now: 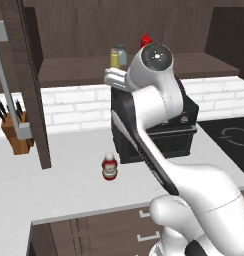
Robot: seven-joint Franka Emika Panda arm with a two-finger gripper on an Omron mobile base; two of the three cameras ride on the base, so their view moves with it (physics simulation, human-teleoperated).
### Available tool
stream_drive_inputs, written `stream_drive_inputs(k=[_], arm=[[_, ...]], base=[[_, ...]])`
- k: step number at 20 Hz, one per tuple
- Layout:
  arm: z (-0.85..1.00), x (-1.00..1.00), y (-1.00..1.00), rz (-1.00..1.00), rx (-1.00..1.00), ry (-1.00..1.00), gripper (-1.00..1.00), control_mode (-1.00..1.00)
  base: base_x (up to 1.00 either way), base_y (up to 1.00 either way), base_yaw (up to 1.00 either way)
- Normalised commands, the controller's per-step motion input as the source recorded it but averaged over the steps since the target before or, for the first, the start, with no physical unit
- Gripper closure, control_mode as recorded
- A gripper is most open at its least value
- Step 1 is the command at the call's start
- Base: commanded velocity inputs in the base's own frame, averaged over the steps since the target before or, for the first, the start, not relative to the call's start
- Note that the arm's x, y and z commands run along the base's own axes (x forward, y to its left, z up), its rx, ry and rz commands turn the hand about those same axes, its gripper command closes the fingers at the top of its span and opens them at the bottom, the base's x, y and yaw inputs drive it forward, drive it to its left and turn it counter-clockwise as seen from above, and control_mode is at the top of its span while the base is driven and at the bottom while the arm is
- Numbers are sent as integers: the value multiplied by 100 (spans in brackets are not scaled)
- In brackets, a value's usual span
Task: Put the shaker and condiment bottle from the counter next to their counterparts in the cabinet.
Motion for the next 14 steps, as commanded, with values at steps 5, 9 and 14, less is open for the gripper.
stream_drive_inputs(k=[5, 9, 14], arm=[[-37, -54, 3, 0, -1, 1, -100, -100], [-26, -11, 4, 0, -1, 9, -100, -100], [-40, -5, 0, -2, 0, 4, -100, -100]], base=[[0, 0, 0], [0, 0, 0], [0, 0, 0]])
